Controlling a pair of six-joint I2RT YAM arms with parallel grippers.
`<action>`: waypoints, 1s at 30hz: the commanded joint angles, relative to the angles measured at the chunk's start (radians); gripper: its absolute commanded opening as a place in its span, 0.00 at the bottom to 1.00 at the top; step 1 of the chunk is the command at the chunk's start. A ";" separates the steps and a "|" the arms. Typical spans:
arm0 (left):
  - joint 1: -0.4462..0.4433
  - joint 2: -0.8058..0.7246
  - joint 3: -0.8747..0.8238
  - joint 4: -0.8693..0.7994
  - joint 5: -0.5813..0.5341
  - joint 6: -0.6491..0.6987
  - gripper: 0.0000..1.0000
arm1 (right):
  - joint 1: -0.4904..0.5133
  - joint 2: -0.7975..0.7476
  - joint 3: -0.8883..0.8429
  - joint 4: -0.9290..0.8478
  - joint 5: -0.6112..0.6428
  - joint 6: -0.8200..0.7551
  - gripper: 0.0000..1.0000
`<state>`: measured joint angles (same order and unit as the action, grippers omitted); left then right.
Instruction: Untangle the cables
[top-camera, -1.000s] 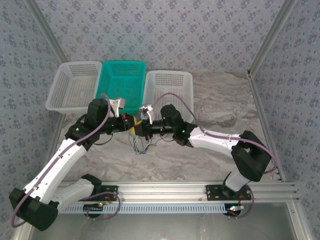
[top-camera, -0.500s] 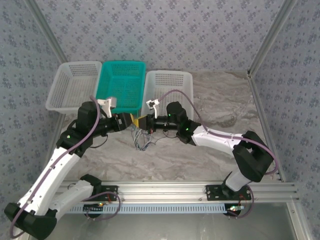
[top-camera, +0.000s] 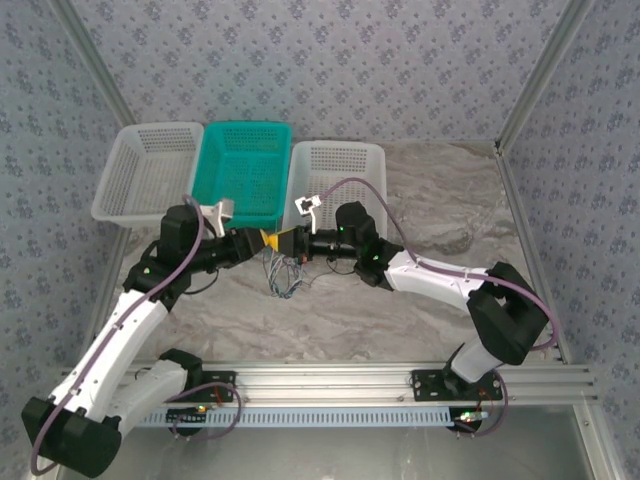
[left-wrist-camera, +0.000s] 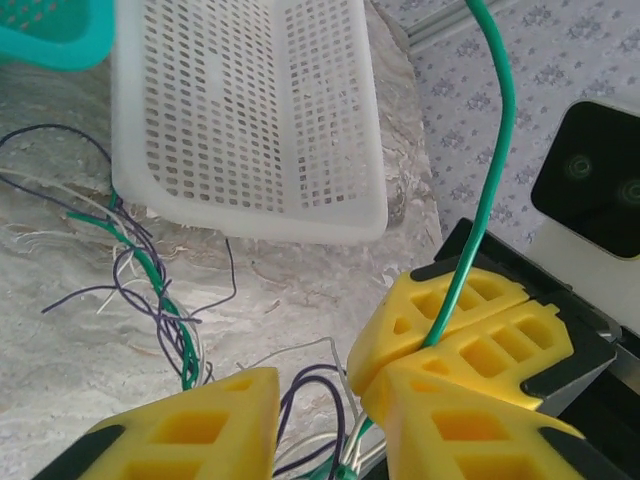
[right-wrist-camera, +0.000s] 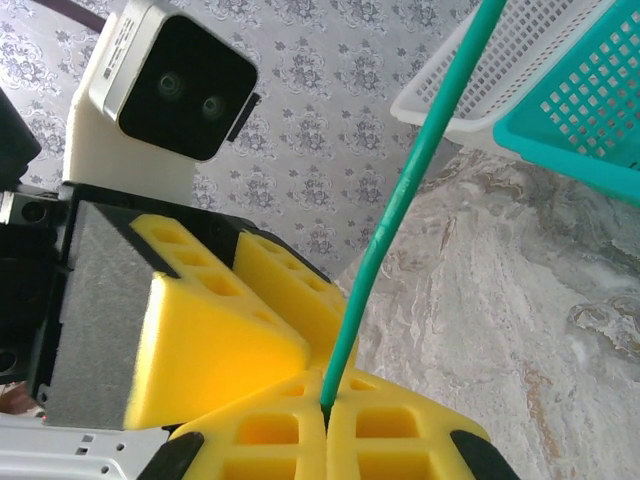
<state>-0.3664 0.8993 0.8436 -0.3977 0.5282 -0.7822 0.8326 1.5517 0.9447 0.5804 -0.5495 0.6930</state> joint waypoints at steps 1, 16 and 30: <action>0.004 0.009 -0.009 0.052 0.040 -0.005 0.27 | 0.001 -0.026 -0.001 0.033 -0.007 0.018 0.00; 0.005 0.007 -0.061 0.004 0.040 0.013 0.24 | -0.008 -0.023 -0.008 0.054 -0.001 0.043 0.00; 0.014 -0.036 -0.064 -0.060 -0.060 0.038 0.00 | -0.041 -0.046 -0.043 0.058 0.040 0.064 0.00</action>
<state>-0.3649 0.9031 0.7776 -0.4076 0.5278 -0.7670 0.8150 1.5482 0.9230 0.6006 -0.5388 0.7376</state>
